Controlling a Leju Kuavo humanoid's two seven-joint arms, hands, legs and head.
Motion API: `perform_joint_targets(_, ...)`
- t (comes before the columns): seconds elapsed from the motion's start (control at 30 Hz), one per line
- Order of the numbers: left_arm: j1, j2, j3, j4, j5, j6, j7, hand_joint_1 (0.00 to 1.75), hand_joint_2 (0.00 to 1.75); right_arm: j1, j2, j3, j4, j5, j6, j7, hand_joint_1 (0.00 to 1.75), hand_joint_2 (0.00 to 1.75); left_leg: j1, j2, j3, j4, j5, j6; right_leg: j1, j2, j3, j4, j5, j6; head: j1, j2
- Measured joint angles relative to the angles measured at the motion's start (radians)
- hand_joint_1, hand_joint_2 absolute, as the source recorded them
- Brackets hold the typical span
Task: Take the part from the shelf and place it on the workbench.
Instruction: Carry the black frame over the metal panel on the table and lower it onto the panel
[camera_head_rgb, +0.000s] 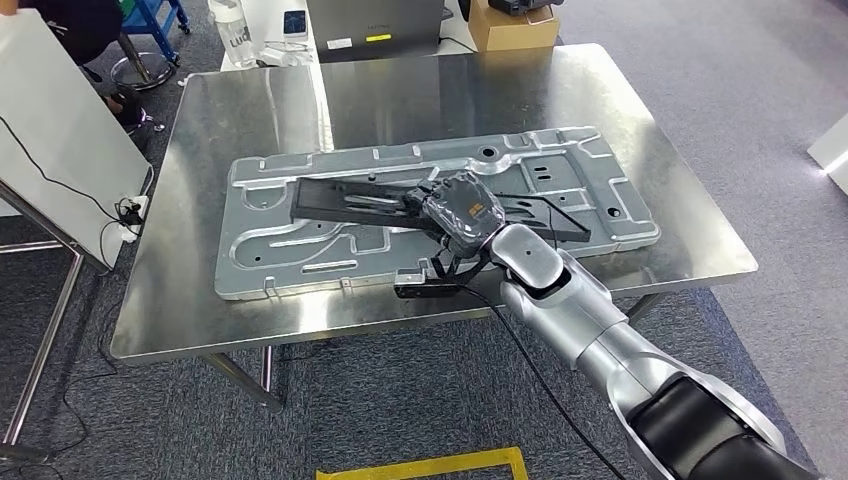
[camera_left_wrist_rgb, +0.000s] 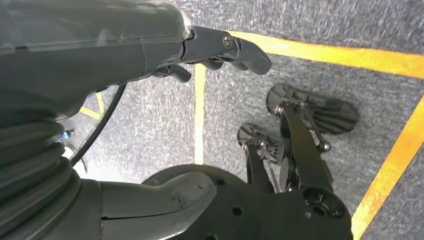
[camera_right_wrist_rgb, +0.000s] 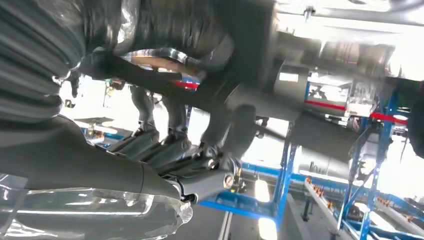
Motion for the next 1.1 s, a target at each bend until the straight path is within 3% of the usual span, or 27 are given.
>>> perform_joint_targets(1.07, -0.002, -0.018, 0.064, -0.017, 0.022, -0.02, 0.016, 0.0, 1.75, 0.002, 0.0, -0.017, 0.059, -0.013, 0.0, -0.017, 0.0, 0.0, 0.0, 0.0, 0.002, 0.0, 0.0, 0.0, 0.0, 0.0, 0.001, 0.0, 0.0, 0.0, 0.0, 0.0)
perform_joint_targets(1.1, -0.002, -0.018, 0.065, -0.018, 0.021, -0.021, 0.017, 0.0, 1.31, 0.002, 0.0, -0.017, 0.058, -0.013, 0.0, -0.019, 0.0, 0.0, 0.0, 0.0, 0.002, 0.0, 0.0, 0.0, 0.0, 0.0, 0.001, 0.0, 0.0, 0.0, 0.0, 0.0)
